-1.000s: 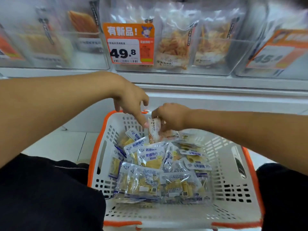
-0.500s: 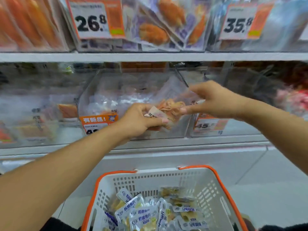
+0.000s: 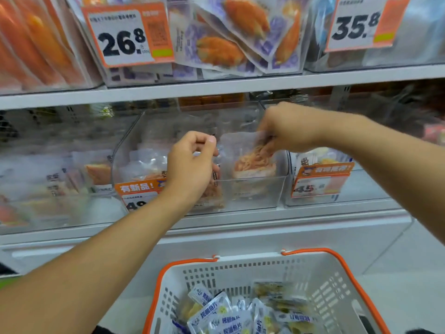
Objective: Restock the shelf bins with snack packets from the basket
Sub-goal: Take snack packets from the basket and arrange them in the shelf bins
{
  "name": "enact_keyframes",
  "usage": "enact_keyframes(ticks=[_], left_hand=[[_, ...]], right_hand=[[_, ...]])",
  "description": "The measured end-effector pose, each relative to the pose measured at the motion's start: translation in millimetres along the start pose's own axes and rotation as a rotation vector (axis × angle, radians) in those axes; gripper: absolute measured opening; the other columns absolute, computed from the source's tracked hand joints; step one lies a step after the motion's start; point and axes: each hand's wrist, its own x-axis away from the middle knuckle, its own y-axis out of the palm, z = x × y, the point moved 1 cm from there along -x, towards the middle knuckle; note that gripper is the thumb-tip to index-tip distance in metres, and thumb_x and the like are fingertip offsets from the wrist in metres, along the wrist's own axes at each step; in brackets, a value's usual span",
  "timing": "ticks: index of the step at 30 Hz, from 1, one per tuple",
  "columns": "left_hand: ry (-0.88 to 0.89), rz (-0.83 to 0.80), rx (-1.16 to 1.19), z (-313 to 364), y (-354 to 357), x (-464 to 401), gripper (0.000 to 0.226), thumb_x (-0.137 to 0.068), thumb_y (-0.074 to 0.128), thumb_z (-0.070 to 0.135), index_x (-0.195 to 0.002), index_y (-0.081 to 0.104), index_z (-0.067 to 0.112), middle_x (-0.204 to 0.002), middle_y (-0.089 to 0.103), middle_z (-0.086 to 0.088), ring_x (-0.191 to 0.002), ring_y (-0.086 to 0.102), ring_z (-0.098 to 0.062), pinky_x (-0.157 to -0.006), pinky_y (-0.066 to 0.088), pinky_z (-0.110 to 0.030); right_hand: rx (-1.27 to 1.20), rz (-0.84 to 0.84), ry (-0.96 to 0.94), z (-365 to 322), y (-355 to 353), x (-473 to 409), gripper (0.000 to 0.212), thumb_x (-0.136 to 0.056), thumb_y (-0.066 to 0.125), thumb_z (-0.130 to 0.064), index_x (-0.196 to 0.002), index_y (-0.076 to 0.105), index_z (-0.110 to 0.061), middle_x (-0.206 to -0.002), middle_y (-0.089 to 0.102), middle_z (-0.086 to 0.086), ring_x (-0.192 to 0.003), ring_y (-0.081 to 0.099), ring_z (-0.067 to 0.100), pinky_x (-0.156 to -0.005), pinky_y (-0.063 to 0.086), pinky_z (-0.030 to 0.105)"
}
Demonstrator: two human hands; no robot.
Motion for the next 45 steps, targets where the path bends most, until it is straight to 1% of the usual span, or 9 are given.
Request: enact_keyframes(ticks=[9, 12, 16, 21, 25, 33, 38, 41, 45], left_hand=[[0.338, -0.058, -0.165, -9.6, 10.9, 10.6, 0.011, -0.096, 0.060, 0.024, -0.085, 0.061, 0.022, -0.069, 0.061, 0.000, -0.056, 0.057, -0.020, -0.052, 0.047, -0.032], [0.535, -0.242, -0.286, -11.1, 18.4, 20.0, 0.012, -0.093, 0.064, 0.025, -0.084, 0.061, 0.018, -0.062, 0.056, 0.002, -0.056, 0.052, -0.015, -0.052, 0.039, -0.022], [0.634, -0.667, -0.454, -26.7, 32.6, 38.0, 0.016, -0.094, 0.063, 0.035, -0.084, 0.064, 0.022, -0.057, 0.052, 0.010, -0.057, 0.053, -0.007, -0.053, 0.039, -0.022], [0.552, -0.984, -0.633, -40.3, 48.6, 54.4, 0.018, -0.095, 0.058, 0.039, -0.092, 0.066, 0.024, -0.070, 0.060, 0.010, -0.063, 0.055, -0.004, -0.058, 0.044, -0.030], [0.270, -1.399, -1.017, -49.8, 68.7, 54.7, 0.020, -0.099, 0.053, 0.040, -0.107, 0.064, 0.026, -0.096, 0.068, 0.006, -0.072, 0.061, 0.000, -0.074, 0.050, -0.028], [0.079, -1.664, -1.273, -70.6, 122.4, 73.9, 0.031, -0.100, 0.051, 0.040, -0.126, 0.057, 0.025, -0.106, 0.064, 0.006, -0.094, 0.061, -0.012, -0.087, 0.048, -0.031], [0.140, -1.705, -1.206, -54.4, 176.8, 88.3, 0.032, -0.101, 0.050, 0.037, -0.128, 0.057, 0.022, -0.105, 0.061, 0.005, -0.094, 0.060, -0.014, -0.092, 0.049, -0.036], [0.346, -1.613, -1.198, -46.2, 201.9, 92.4, 0.030, -0.101, 0.049, 0.036, -0.126, 0.058, 0.023, -0.106, 0.058, 0.007, -0.095, 0.056, -0.015, -0.085, 0.044, -0.031], [0.204, -1.768, -1.242, -49.6, 211.8, 88.4, 0.031, -0.101, 0.050, 0.039, -0.127, 0.058, 0.025, -0.112, 0.062, 0.006, -0.098, 0.060, -0.013, -0.086, 0.046, -0.030]], right_hand=[[0.156, -0.045, 0.059, -13.0, 41.9, -5.7, 0.018, -0.086, 0.064, -0.017, -0.070, 0.057, -0.017, -0.072, 0.055, 0.001, -0.078, 0.056, 0.030, -0.071, 0.054, 0.039], [0.094, 0.184, -0.017, -13.0, 15.8, 18.8, 0.018, -0.085, 0.073, -0.028, -0.101, 0.072, -0.019, -0.091, 0.069, -0.001, -0.083, 0.061, 0.019, -0.079, 0.054, 0.040], [-0.072, 0.377, -0.047, -13.5, 24.3, 72.6, 0.026, -0.089, 0.063, -0.038, -0.075, 0.067, -0.016, -0.067, 0.060, -0.004, -0.062, 0.053, 0.013, -0.062, 0.036, 0.026], [-0.166, -0.537, 0.165, 14.0, 149.8, 140.2, 0.022, -0.090, 0.069, -0.035, -0.084, 0.073, -0.014, -0.074, 0.069, -0.004, -0.071, 0.062, 0.015, -0.065, 0.043, 0.021], [-0.252, -0.907, 0.300, 48.0, 228.2, 163.6, 0.023, -0.091, 0.068, -0.030, -0.110, 0.070, -0.015, -0.083, 0.069, -0.003, -0.074, 0.068, 0.017, -0.084, 0.059, 0.041], [-0.352, -0.926, 0.491, 93.0, 313.8, 216.3, 0.061, -0.094, 0.065, -0.036, -0.145, 0.042, -0.015, -0.133, 0.051, 0.002, -0.115, 0.058, 0.027, -0.098, 0.051, 0.041], [-0.300, -0.868, 0.708, 139.4, 307.0, 275.8, 0.060, -0.093, 0.068, -0.028, -0.142, 0.043, -0.004, -0.122, 0.055, 0.012, -0.086, 0.058, 0.022, -0.066, 0.051, 0.027], [-0.295, -0.917, 0.586, 135.4, 295.9, 282.3, 0.053, -0.094, 0.066, -0.035, -0.140, 0.050, -0.015, -0.128, 0.055, 0.006, -0.109, 0.059, 0.023, -0.090, 0.050, 0.031], [-0.214, -0.926, 0.270, 115.0, 297.2, 270.6, 0.045, -0.099, 0.058, -0.034, -0.141, 0.050, -0.021, -0.143, 0.046, 0.005, -0.130, 0.047, 0.023, -0.105, 0.037, 0.031]])
